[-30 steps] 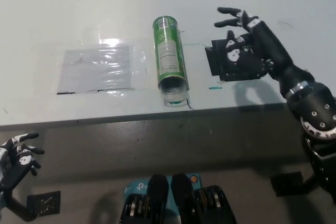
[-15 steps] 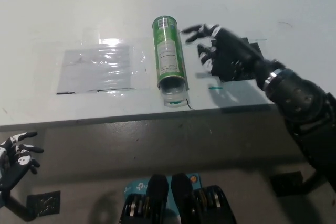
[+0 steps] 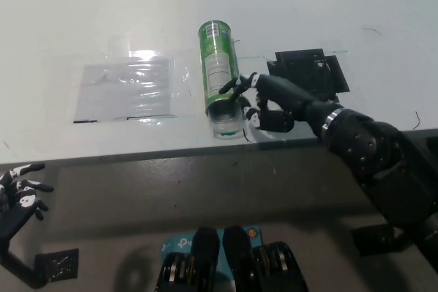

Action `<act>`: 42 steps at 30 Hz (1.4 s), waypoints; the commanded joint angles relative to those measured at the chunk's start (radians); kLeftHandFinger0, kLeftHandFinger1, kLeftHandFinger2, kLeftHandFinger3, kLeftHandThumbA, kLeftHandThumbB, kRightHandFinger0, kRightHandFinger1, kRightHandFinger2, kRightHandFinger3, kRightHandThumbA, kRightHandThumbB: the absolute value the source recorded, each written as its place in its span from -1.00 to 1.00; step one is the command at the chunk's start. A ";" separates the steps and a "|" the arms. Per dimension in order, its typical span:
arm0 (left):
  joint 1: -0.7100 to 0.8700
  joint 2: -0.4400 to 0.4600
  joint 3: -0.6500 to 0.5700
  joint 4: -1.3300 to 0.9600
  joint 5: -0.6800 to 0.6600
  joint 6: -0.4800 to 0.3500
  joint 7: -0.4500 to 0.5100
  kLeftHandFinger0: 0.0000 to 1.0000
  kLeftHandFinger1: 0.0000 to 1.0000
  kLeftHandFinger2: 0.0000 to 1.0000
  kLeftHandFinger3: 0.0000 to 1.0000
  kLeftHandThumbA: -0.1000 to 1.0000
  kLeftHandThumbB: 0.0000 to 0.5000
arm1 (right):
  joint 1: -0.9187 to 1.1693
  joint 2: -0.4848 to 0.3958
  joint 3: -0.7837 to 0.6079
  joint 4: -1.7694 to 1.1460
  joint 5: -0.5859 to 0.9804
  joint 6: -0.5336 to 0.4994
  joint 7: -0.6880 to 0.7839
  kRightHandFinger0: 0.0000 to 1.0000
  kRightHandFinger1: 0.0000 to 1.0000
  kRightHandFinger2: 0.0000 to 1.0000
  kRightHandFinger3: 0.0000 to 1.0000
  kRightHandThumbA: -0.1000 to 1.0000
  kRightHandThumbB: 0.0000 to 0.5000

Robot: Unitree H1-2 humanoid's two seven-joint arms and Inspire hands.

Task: The robot uses its right hand finger to pull out the chips tray kept inside a container in the middle of the desk

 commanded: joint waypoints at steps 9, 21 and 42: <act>-0.017 0.040 0.010 -0.038 -0.012 0.006 -0.022 -0.40 -0.34 -0.05 0.38 -0.76 -0.56 | 0.004 0.025 0.004 -0.002 -0.050 -0.052 0.043 -0.29 -0.73 0.43 0.62 -1.00 -0.01; -0.025 0.053 0.028 -0.073 -0.026 0.037 -0.025 -0.31 -0.30 -0.06 0.41 -0.84 -0.67 | 0.041 0.003 0.019 -0.009 -0.111 -0.065 0.054 -0.17 -0.40 0.62 0.74 -1.00 -0.04; -0.027 0.054 0.033 -0.070 -0.022 0.018 -0.028 -0.34 -0.39 -0.29 0.30 -0.85 -0.66 | 0.115 -0.016 0.011 -0.036 -0.207 -0.120 0.024 -0.52 -0.35 0.65 0.70 -1.00 0.01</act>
